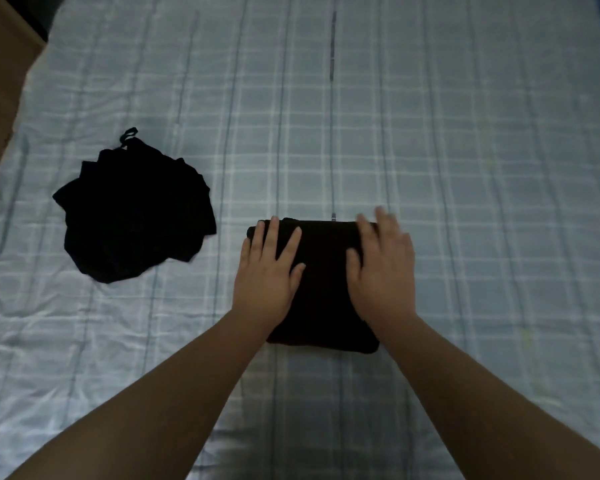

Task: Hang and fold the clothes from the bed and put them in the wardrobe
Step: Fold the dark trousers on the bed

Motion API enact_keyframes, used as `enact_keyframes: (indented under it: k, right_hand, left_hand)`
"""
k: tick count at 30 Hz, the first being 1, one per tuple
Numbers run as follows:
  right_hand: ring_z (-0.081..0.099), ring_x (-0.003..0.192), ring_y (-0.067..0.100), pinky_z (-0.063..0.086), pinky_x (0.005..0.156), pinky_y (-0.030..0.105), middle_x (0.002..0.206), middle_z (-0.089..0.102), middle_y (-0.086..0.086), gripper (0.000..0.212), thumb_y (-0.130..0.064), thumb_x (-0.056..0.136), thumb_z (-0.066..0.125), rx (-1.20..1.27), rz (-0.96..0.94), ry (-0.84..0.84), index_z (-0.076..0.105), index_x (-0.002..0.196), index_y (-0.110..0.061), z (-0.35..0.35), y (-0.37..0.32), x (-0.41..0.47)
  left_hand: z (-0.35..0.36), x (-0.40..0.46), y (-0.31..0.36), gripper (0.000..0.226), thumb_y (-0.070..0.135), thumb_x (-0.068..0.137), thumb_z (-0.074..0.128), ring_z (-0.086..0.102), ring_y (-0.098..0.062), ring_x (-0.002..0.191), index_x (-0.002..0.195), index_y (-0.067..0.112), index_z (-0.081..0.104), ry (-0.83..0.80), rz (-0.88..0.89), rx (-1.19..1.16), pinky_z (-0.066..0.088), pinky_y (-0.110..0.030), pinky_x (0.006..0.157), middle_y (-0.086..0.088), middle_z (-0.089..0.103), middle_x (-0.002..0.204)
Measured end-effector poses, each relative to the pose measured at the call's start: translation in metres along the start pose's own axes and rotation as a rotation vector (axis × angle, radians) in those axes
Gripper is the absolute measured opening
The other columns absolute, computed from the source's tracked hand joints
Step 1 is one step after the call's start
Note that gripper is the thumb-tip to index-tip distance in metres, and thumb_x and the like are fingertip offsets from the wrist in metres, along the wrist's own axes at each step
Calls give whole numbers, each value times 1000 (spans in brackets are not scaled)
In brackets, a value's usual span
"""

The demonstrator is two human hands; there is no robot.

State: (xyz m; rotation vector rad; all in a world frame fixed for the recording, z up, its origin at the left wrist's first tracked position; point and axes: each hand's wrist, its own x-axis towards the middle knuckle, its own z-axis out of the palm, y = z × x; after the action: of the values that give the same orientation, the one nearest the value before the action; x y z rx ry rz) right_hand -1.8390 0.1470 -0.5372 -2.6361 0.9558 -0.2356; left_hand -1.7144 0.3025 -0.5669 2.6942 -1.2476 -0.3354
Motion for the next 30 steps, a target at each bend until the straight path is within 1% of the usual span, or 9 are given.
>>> enact_keyframes:
  k: [2, 4, 6, 8, 11, 16, 21, 24, 30]
  right_hand:
    - [12, 154, 28, 14, 123, 54, 167, 19, 7, 59, -44, 103, 34, -104, -163, -153, 29, 157, -23, 9, -7, -15]
    - [3, 156, 25, 8, 124, 55, 168, 10, 4, 64, -52, 102, 25, -159, -132, -262, 18, 160, -26, 24, -4, -21]
    - [0, 156, 25, 6, 124, 54, 169, 8, 4, 65, -53, 102, 21, -151, -55, -279, 13, 161, -27, 36, 3, -18]
    - [-1, 156, 26, 6, 124, 54, 168, 7, 5, 66, -51, 101, 22, -128, -30, -286, 13, 161, -25, 45, 8, -13]
    - [-5, 155, 26, 7, 124, 54, 169, 3, 5, 68, -51, 101, 24, -116, -46, -334, 9, 161, -24, 59, 11, -15]
    - [-10, 155, 24, 4, 125, 53, 169, -2, 4, 71, -52, 100, 28, -48, -24, -364, 3, 161, -25, 81, 19, -6]
    - [-6, 155, 28, 5, 124, 55, 169, 4, 7, 75, -50, 95, 35, -23, -37, -348, 7, 160, -24, 97, 24, -1]
    - [2, 155, 33, 6, 123, 58, 167, 12, 10, 76, -47, 93, 39, 5, -26, -304, 16, 160, -21, 114, 31, 5]
    - [12, 152, 36, 8, 122, 60, 164, 24, 12, 75, -43, 88, 45, 61, -62, -223, 27, 157, -19, 134, 41, 11]
  left_hand:
    - [0, 14, 0, 54, 42, 104, 36, 14, -33, 152, 154, 23, 34, 49, -2, 0, 17, -53, 122, -15, 19, 164]
    - [-5, 24, 3, 47, 38, 102, 42, 19, -32, 151, 146, 21, 46, 112, 6, 41, 14, -54, 122, -14, 29, 160]
    - [-7, 26, 12, 42, 33, 103, 40, 28, -31, 148, 139, 17, 55, 172, 69, 24, 18, -54, 121, -13, 42, 153]
    - [0, 15, 21, 50, 38, 103, 36, 28, -28, 148, 146, 17, 48, 120, 106, 1, 20, -51, 122, -11, 42, 154]
    - [24, -2, 15, 63, 50, 101, 30, 13, -26, 153, 158, 24, 23, -2, 100, 34, 13, -50, 123, -9, 20, 164]
    - [48, 22, -8, 67, 51, 100, 31, -5, -21, 154, 160, 28, 10, -87, 84, -39, 5, -51, 124, -7, 1, 167]
    - [66, 30, -13, 69, 47, 97, 31, -6, -22, 154, 160, 28, 7, -135, 65, -62, 9, -54, 123, -7, -1, 168]
    - [78, 44, -19, 72, 46, 95, 33, -5, -22, 154, 160, 29, 6, -163, 95, -81, 9, -56, 122, -7, 0, 168]
    - [95, 53, -28, 76, 42, 89, 41, 6, -28, 153, 158, 24, 14, -139, 131, -106, 13, -59, 120, -13, 12, 166]
